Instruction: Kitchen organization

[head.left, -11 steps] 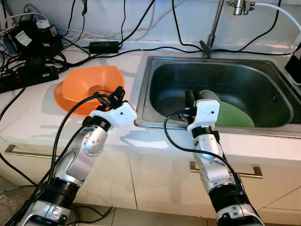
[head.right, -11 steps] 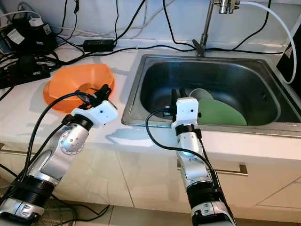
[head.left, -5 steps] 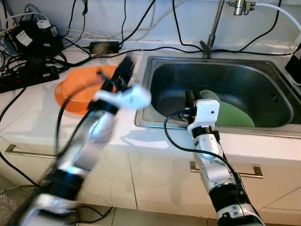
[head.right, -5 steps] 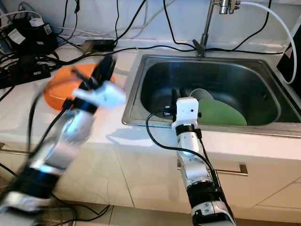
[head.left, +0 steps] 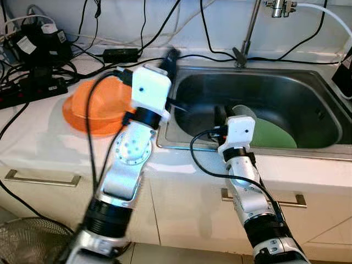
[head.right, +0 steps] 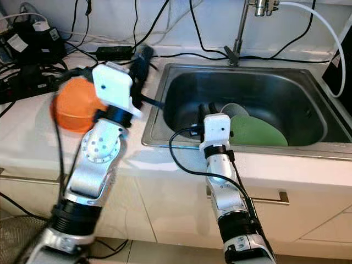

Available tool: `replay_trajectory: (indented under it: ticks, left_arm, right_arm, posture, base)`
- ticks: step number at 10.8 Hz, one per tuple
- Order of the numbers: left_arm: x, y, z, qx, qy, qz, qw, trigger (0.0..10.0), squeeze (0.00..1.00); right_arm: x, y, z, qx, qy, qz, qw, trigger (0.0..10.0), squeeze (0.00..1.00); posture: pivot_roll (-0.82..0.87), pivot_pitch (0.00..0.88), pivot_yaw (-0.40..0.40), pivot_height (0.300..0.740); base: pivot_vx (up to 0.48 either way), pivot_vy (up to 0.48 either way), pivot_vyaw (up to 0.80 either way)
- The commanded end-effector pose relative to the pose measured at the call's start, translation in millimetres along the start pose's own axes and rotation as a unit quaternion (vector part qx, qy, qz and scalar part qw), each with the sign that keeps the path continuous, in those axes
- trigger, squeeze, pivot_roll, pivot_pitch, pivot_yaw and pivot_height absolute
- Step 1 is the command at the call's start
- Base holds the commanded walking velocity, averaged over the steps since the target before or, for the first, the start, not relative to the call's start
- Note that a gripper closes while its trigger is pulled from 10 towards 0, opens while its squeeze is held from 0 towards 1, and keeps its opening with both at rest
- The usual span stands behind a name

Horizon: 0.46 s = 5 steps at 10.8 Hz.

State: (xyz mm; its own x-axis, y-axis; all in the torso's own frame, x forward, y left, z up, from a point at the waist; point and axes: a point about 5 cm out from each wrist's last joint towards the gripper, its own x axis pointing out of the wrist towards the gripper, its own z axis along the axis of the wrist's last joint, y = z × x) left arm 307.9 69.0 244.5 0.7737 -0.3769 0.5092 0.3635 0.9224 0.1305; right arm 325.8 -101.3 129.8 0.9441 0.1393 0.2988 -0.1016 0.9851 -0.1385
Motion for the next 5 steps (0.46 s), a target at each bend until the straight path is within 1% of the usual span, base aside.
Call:
replay_trajectory:
  ticks: [1, 2, 3, 4, 5]
  left_arm:
    - [-1.4, 0.7, 1, -0.024, 0.006, -0.006, 1.000, 10.0, 0.00]
    - [-3.4, -0.8, -5, -0.082, 0.026, -0.003, 0.996, 10.0, 0.00]
    - [-6.3, -3.1, -12, -0.115, 0.054, -0.014, 0.992, 10.0, 0.00]
    - [-8.6, -3.5, -15, -0.122, 0.064, -0.026, 0.990, 10.0, 0.00]
    - [-9.2, -3.8, -15, -0.137, 0.065, -0.029, 0.988, 10.0, 0.00]
  right_arm:
    - [-7.3, 4.3, -12, -0.011, 0.027, 0.016, 0.999, 10.0, 1.00]
    - [-7.4, 7.7, -11, -0.028, 0.020, 0.029, 0.999, 10.0, 1.00]
    - [-8.4, 12.1, -8, -0.051, 0.006, 0.056, 0.997, 10.0, 1.00]
    - [-10.2, 15.8, -7, -0.068, -0.002, 0.072, 0.995, 10.0, 1.00]
    - [-10.3, 16.1, -7, -0.067, -0.002, 0.071, 0.995, 10.0, 1.00]
  posture:
    - [0.10, 0.000, 0.036, 0.740]
    - [0.10, 0.000, 0.037, 0.740]
    - [0.10, 0.000, 0.036, 0.740]
    - [0.10, 0.000, 0.037, 0.740]
    - [0.10, 0.000, 0.040, 0.740]
  base:
    - [0.000, 0.000, 0.00]
    - [0.000, 0.000, 0.00]
    - [0.000, 0.000, 0.00]
    - [0.000, 0.000, 0.00]
    - [0.000, 0.000, 0.00]
